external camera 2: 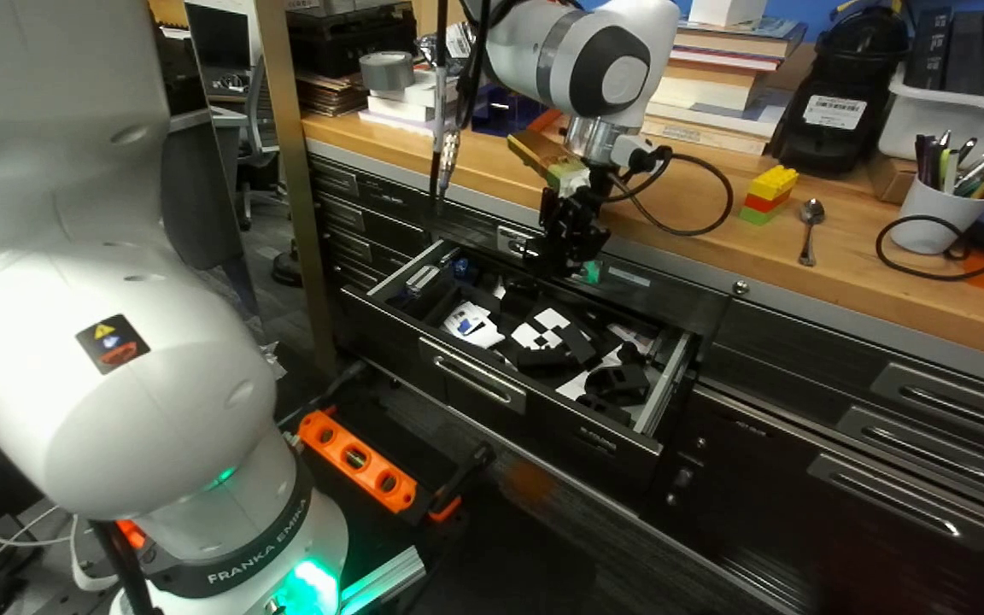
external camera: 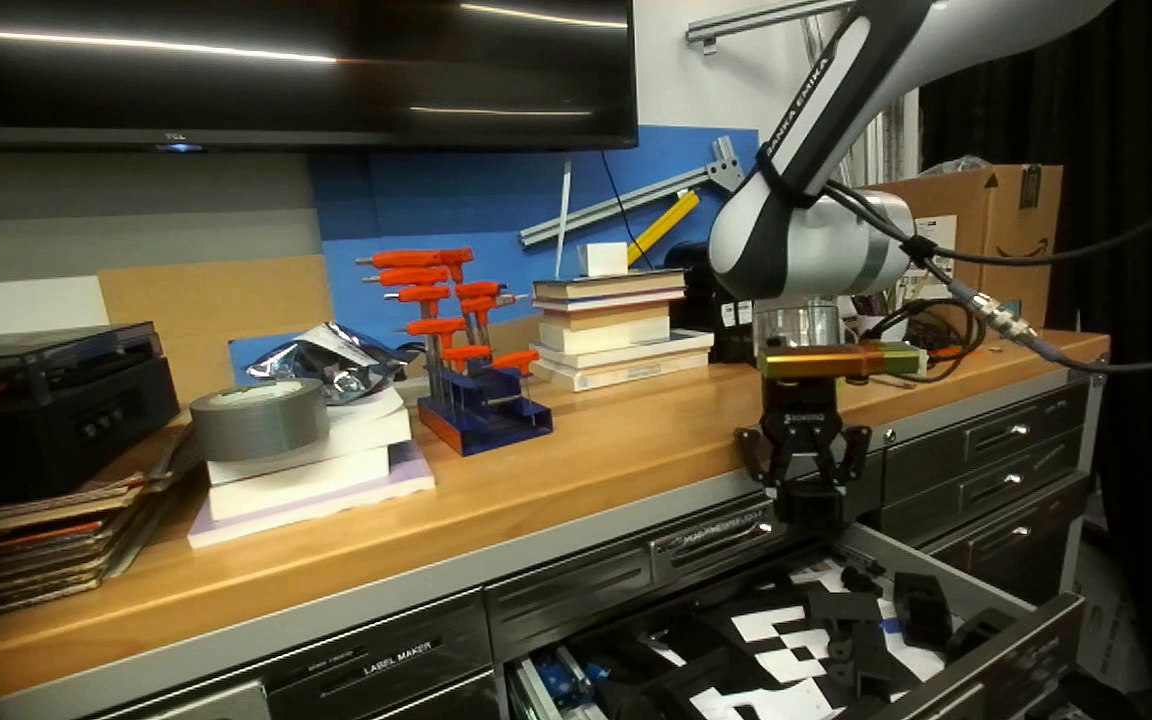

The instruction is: Put the black object in the top drawer

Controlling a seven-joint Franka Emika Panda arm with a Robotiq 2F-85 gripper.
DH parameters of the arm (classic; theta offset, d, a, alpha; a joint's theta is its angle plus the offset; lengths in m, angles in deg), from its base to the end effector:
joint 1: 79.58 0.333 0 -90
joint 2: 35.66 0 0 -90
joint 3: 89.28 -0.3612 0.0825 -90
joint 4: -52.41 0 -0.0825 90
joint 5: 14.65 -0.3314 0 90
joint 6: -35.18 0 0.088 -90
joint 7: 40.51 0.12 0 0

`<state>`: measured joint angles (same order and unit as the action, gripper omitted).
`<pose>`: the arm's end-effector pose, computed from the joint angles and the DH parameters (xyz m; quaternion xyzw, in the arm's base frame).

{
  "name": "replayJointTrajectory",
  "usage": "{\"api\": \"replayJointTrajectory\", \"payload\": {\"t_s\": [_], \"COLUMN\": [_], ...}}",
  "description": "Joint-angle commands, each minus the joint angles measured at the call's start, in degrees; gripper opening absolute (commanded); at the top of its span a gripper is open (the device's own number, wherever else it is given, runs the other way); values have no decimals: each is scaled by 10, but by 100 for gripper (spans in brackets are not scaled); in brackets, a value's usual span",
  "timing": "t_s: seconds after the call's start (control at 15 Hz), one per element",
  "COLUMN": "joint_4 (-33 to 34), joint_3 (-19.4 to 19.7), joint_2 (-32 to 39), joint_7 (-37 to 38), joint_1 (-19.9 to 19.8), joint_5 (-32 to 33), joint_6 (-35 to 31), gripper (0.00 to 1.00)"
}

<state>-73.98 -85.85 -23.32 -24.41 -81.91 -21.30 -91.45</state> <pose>0.4976 -0.0443 0.3381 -0.9676 0.2269 0.1076 0.0266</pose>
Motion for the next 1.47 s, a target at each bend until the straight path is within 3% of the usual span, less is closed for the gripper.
{"api": "replayJointTrajectory", "payload": {"t_s": [0.0, 0.13, 0.27, 0.73, 1.07, 1.4], "joint_4": [-110, -157, -174, -123, -82, -24], "joint_3": [0, -4, -10, -36, -33, -44], "joint_2": [-65, -81, -83, -39, 0, 63], "joint_7": [-46, -71, -98, -124, -131, -226], "joint_1": [-2, -1, 1, 15, 13, -6], "joint_5": [-6, -2, -3, 0, 15, -4], "joint_6": [-144, -216, -233, -188, -153, -133], "gripper": [31, 31, 31, 31, 31, 31]}}
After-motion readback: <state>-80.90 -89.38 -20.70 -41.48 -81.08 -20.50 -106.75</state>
